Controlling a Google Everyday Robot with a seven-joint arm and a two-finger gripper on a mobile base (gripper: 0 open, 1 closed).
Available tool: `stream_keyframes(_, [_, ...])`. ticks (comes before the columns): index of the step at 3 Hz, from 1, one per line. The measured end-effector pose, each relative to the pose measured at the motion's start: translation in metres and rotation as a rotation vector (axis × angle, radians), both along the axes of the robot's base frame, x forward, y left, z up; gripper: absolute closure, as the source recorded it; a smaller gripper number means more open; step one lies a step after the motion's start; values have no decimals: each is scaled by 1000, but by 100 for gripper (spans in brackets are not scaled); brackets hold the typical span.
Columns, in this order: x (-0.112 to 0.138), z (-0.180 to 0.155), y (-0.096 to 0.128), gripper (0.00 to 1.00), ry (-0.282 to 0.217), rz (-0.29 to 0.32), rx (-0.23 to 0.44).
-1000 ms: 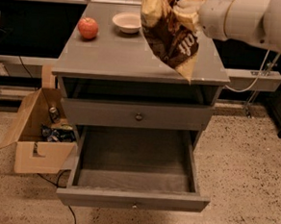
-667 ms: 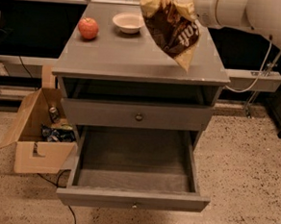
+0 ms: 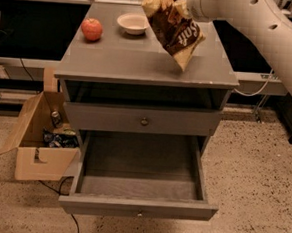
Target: Pick brown chip bag from middle drawer and place on counter
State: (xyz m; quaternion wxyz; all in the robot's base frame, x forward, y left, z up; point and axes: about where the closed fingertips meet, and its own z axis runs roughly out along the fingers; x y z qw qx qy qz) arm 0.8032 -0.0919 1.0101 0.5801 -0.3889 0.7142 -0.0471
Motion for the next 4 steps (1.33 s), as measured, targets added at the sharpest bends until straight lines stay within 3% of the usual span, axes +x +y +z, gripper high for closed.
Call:
stream_keyframes(1, [2,-1,2,86,14,-10,22])
stream_keyframes(4, [2,-1,2,16,14,-9,21])
